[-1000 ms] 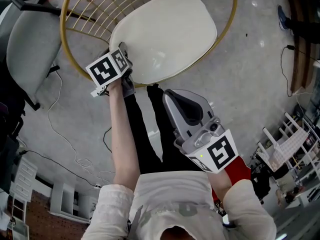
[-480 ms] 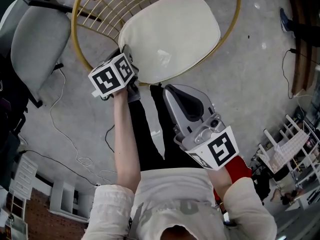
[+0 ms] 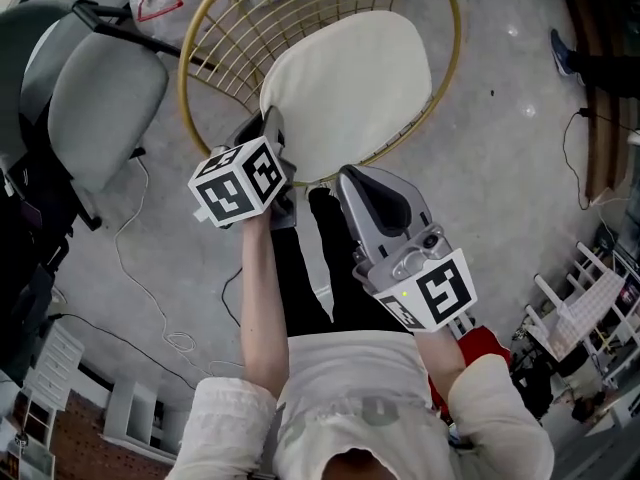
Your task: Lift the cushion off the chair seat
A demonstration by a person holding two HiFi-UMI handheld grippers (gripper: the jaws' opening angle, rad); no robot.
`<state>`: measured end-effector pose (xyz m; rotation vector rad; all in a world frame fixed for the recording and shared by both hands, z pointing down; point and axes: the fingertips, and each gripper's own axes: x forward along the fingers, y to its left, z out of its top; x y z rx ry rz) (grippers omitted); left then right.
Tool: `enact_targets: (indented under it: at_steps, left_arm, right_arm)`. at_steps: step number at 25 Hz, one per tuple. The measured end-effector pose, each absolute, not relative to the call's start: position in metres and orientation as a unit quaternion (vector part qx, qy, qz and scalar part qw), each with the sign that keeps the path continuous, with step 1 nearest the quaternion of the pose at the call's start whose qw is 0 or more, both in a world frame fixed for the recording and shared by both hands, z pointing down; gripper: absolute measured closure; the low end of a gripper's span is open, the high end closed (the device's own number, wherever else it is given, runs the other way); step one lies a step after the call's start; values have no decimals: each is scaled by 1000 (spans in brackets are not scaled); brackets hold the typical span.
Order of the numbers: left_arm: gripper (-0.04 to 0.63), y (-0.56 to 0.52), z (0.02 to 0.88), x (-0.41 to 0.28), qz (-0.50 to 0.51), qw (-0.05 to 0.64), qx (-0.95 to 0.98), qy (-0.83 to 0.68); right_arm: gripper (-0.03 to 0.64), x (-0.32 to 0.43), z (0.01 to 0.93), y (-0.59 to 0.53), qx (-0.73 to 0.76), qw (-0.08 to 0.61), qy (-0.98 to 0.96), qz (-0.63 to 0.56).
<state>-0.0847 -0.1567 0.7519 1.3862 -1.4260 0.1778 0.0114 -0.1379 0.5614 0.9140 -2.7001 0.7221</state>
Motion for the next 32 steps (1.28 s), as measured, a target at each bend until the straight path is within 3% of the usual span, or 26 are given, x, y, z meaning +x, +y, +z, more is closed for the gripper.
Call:
enact_targets:
  at_steps: [12, 22, 27, 32]
  left_arm:
    - [558, -190, 638, -50, 71, 479, 661, -573]
    - [560, -229, 463, -83, 60, 333, 719, -607]
    - [560, -233, 353, -92, -56, 279, 739, -610]
    - [560, -224, 241, -103, -129, 170, 758, -617]
  right_arm:
    - [600, 12, 479, -186, 366, 36, -910, 193]
    - [600, 17, 360, -223, 412, -33, -905, 103]
    - [600, 24, 290, -231, 430, -74, -898, 60]
    - [600, 32, 225, -225, 442, -115, -889, 2]
